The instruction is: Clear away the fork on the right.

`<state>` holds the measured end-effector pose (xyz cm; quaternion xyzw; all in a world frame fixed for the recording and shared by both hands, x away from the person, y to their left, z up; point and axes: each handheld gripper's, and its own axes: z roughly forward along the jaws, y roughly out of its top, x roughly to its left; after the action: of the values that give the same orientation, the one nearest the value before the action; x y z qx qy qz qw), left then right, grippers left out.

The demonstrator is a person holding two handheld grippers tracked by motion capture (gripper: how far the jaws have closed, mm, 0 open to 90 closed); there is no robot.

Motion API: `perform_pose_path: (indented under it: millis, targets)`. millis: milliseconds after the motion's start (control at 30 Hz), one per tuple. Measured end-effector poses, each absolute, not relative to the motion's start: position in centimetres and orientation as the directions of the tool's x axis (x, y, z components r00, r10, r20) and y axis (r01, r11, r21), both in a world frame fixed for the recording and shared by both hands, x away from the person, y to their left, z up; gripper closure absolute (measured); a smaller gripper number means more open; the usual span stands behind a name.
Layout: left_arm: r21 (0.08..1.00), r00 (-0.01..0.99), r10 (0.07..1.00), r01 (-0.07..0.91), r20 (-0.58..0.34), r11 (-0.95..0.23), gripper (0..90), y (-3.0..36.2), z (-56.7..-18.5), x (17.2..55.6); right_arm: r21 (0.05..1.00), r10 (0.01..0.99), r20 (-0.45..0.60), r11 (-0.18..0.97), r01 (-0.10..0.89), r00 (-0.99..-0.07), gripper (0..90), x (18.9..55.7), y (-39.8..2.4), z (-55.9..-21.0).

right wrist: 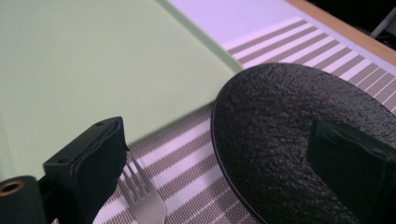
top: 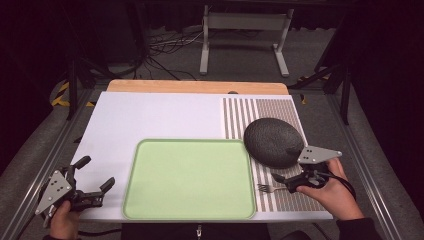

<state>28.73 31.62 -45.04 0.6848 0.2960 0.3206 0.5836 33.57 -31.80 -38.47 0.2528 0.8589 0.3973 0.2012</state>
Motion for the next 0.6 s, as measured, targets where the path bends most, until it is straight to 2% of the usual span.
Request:
perform_pose_path:
  millis: [67,333,600]
  targets:
    - [0.989,0.619,0.780,0.032,0.094,-0.145,0.0,31.6,-45.0,28.7,0.729,0.564,-0.159,0.620,0.289,-0.810,6.9,33.8,-31.5,-38.3]
    - [0.989,0.619,0.780,0.032,0.095,-0.146,0.0,31.6,-45.0,28.7,0.607,0.503,-0.195,0.736,0.299,-0.842,8.2,34.3,-31.1,-38.1]
    - [0.989,0.618,0.781,0.032,0.096,-0.146,0.0,31.6,-45.1,28.8,0.499,0.438,-0.196,0.815,0.295,-0.877,10.4,34.7,-30.7,-38.3]
